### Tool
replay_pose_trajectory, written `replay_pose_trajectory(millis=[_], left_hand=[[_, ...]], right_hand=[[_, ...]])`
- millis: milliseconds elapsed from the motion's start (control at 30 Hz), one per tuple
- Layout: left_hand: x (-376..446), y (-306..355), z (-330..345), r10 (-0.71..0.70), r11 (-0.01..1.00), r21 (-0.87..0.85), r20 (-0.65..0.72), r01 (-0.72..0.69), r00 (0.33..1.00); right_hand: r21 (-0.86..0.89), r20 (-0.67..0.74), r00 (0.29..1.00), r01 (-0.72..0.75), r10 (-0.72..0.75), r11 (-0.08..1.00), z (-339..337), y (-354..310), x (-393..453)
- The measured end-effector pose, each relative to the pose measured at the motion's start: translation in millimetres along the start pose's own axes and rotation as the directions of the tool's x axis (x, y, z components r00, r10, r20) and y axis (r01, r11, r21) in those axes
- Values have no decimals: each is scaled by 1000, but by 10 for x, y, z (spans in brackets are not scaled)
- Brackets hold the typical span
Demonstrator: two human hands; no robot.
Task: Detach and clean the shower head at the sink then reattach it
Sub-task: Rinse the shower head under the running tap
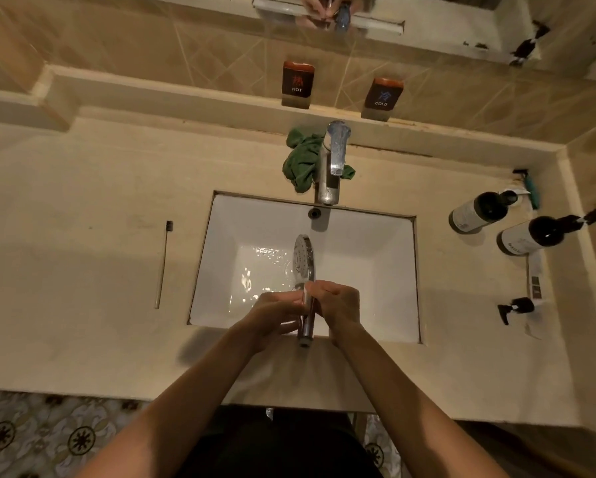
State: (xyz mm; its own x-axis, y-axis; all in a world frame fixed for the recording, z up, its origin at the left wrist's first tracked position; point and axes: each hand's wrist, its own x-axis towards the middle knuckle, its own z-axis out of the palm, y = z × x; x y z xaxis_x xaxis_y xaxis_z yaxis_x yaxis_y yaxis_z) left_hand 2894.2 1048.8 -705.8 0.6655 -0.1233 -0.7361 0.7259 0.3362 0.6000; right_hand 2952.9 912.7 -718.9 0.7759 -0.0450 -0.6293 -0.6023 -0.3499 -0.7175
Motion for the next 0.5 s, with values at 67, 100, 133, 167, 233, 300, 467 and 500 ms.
replay_pose_trajectory(millis=[67,100,133,167,233,300,467,500], left_hand=[[12,-4,-11,5,1000,4,5,-5,1000],[12,-7,-14,-8,1000,-3,7,8,1000],[3,-10,-13,-21,1000,-13,11,21,1000],[-5,-10,-14,-25,999,-25,19,25,1000],[-18,9,-41,-4,999,-41,34,5,999],[-45,46,-77,14,999,-41,28,-13,1000],[-54,63,-62,24,999,-43,-16,-24,1000],[-49,67,-68,23,999,-36,-21,-23,1000]], right_hand=[[-23,12,1000,21,-21,999,22,-15,-18],[-57,0,1000,22,-22,998,36,-27,-20],[-75,-20,999,24,-26,997,41,-21,-22],[-60,-35,999,31,-33,998,42,-12,-43],[28,-39,998,55,-54,998,48,4,-97],[102,-27,998,57,-54,993,62,13,-122],[104,-90,994,64,-55,993,117,51,-166],[143,-100,995,39,-25,989,111,62,-175]])
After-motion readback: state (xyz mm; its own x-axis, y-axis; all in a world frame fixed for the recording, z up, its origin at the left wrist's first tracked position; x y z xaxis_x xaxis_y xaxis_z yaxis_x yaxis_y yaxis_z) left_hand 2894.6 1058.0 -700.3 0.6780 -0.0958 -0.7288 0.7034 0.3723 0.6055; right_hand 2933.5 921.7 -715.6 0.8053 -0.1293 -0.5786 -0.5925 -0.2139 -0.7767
